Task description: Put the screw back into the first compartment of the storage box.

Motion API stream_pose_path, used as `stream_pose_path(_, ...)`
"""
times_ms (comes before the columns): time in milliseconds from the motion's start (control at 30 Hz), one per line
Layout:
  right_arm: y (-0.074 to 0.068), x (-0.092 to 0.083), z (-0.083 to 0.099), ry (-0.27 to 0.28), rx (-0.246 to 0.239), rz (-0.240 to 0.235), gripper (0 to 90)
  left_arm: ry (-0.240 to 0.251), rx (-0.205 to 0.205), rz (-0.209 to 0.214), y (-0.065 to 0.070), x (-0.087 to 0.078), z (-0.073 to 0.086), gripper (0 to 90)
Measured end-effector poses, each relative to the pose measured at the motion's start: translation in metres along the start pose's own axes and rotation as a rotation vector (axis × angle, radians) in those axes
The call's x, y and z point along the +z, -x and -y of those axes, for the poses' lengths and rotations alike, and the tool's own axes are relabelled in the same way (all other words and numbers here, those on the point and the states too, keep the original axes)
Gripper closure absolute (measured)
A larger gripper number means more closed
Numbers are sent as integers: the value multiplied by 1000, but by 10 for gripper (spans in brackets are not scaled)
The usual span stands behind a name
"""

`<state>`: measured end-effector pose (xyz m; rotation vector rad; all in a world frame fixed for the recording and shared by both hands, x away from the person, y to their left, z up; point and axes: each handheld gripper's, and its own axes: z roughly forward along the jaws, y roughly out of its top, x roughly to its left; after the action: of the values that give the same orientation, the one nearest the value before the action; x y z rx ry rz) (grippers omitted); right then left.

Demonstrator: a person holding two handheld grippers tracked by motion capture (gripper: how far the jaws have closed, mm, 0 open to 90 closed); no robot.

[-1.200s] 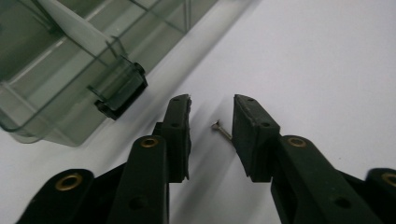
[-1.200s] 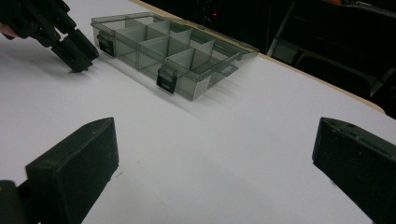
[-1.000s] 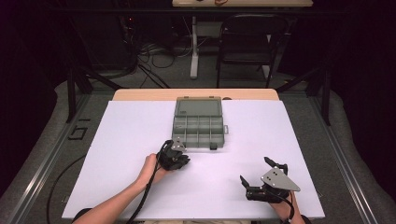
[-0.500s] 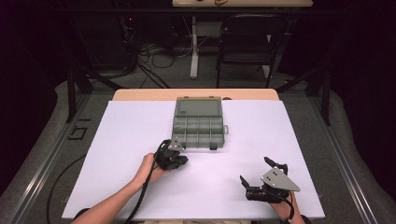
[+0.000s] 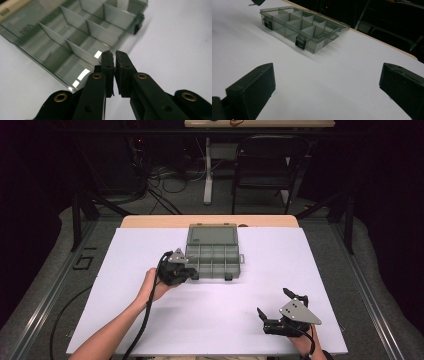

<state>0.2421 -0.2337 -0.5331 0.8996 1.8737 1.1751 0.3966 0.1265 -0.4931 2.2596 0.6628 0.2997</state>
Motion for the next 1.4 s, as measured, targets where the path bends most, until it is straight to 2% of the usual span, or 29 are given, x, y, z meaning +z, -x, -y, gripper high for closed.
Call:
stream_pose_path(33,0,0,0,0,-1,0,0,3,4,-18,-6,-1,-7,857)
stream_pose_path(67,0,0,0,0,0,-1,0,3,4,-18,-6,-1,-7,857)
stream_pose_path(100,0,0,0,0,0,-1,0,7,8,-45,-13,-2,-16,857)
stream_pose_path(133,0,0,0,0,0,-2,0,7,8,-45,-13,-2,-16,857)
stream_pose_path(167,0,0,0,-1,2,-2,0,7,2,-58,-22,0,-23,857)
stream_pose_path(200,0,0,0,-1,2,-2,0,7,2,-58,-22,0,-23,857)
stream_pose_path(233,1,-1,0,-15,2,-11,0,7,-4,-85,-31,3,-29,857)
stream_pose_path(267,1,-1,0,-15,1,-13,0,6,-15,-90,-38,6,-32,857)
stream_pose_path(333,1,-1,0,-19,1,-15,0,0,-15,-107,-43,9,-33,857)
stream_pose_path(367,1,-1,-1,-21,-2,-14,0,-7,-35,-114,-51,15,-35,856)
stream_pose_path(467,0,-1,-1,-22,-3,-15,0,-22,-52,-140,-63,28,-37,856)
stream_pose_path(533,0,-1,-1,-22,-3,-15,0,-26,-54,-140,-65,31,-37,856)
stream_pose_path(567,1,-1,-1,-22,-2,-18,0,-39,-62,-151,-69,39,-38,856)
stream_pose_path(600,1,-1,-1,-22,-2,-18,0,-39,-62,-151,-69,39,-38,855)
stream_pose_path(667,0,0,0,0,-1,-6,0,-56,-74,-155,-73,51,-36,854)
stream_pose_path(867,1,-2,-1,-24,-4,-21,0,-87,-98,-161,-79,66,-31,842)
stream_pose_path(933,1,-2,-1,-21,-3,-26,0,-88,-104,-157,-80,66,-30,777)
stream_pose_path(967,1,-2,0,-16,-2,-25,0,-89,-118,-131,-83,65,-28,716)
stream_pose_path(1000,1,-2,0,-16,-2,-25,0,-89,-118,-131,-83,65,-28,668)
stream_pose_path(1033,0,-2,-1,-23,-4,-24,0,-86,-123,-111,-84,60,-25,586)
stream_pose_path(1133,0,-2,-1,-22,-5,-24,0,-66,-112,-120,-80,53,-22,404)
stream_pose_path(1167,1,-2,-1,-22,-4,-24,0,-29,-105,-127,-73,43,-18,328)
stream_pose_path(1200,1,-2,-1,-22,-4,-24,0,-29,-105,-127,-73,43,-18,285)
stream_pose_path(1233,1,-2,-1,-22,-3,-24,0,1,-96,-124,-67,33,-13,211)
stream_pose_path(1267,1,-2,-1,-22,-3,-24,0,1,-96,-124,-67,33,-13,188)
stream_pose_path(1300,0,0,0,2,2,-12,0,39,-82,-119,-60,21,-7,158)
stream_pose_path(1333,0,0,0,2,2,-12,0,39,-82,-119,-60,21,-7,142)
stream_pose_path(1367,0,0,0,2,3,-13,0,84,-83,-115,-52,8,-1,127)
stream_pose_path(1400,0,-1,0,-10,1,-16,0,106,-77,-120,-47,0,3,100)
